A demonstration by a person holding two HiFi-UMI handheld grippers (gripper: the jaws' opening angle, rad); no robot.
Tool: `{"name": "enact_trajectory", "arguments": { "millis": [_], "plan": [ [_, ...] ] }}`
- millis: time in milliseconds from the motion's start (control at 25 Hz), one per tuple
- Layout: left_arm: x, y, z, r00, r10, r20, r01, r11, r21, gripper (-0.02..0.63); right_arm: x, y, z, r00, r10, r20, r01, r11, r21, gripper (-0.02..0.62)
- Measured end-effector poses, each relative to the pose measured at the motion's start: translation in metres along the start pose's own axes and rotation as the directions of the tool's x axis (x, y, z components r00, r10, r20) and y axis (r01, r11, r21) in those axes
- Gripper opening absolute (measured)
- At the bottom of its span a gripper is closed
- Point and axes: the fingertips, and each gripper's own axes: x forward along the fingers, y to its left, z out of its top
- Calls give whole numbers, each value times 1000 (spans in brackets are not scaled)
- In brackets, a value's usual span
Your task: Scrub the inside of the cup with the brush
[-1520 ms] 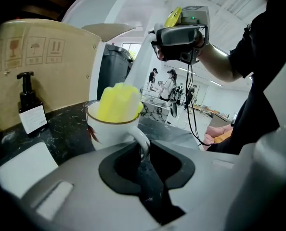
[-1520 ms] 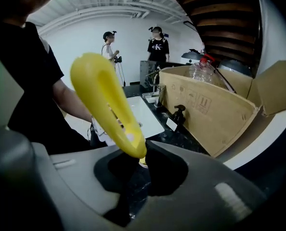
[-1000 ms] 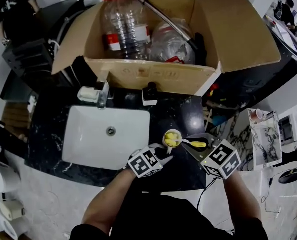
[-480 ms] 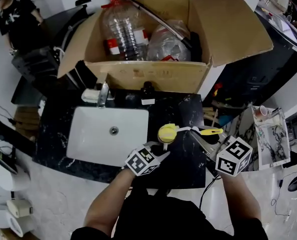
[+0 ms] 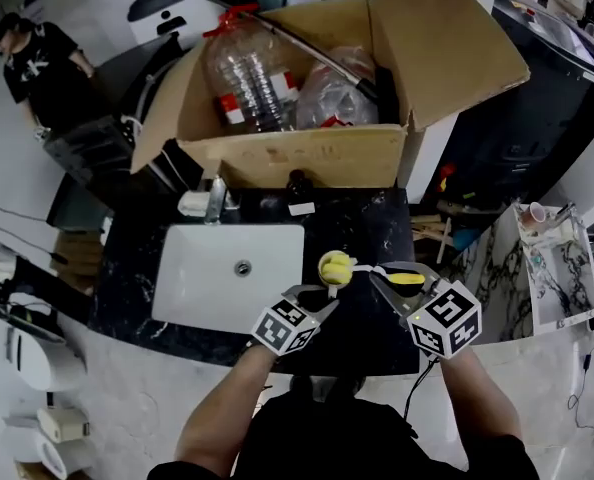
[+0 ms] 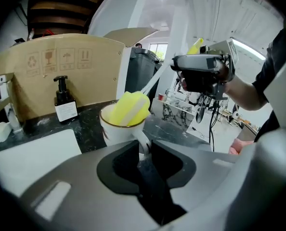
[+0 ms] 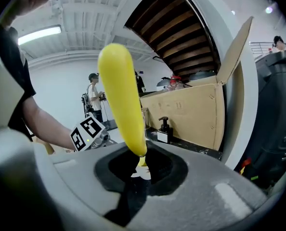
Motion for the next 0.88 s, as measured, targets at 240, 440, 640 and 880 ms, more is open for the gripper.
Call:
{"name": "enact_trajectory", "arguments": {
  "millis": [240, 440, 640, 880],
  "plan": [
    [-32, -6, 19, 996, -27, 83, 24, 999, 44, 115, -20, 3, 29, 987, 12, 160, -28, 995, 95, 40],
    [-74, -6, 20, 989, -37, 143, 25, 996, 81, 109, -36, 0, 47, 957, -86, 277, 17, 970, 244, 40],
    [-124, 4, 14, 978, -13, 207, -7, 995, 95, 92, -52, 22, 59, 932, -166, 323, 78, 960, 267, 40],
    [-178, 12, 2, 960, 38, 277, -74, 990, 119, 62, -67, 74, 66, 912, -221, 346, 136, 958, 254, 40]
  ]
}}
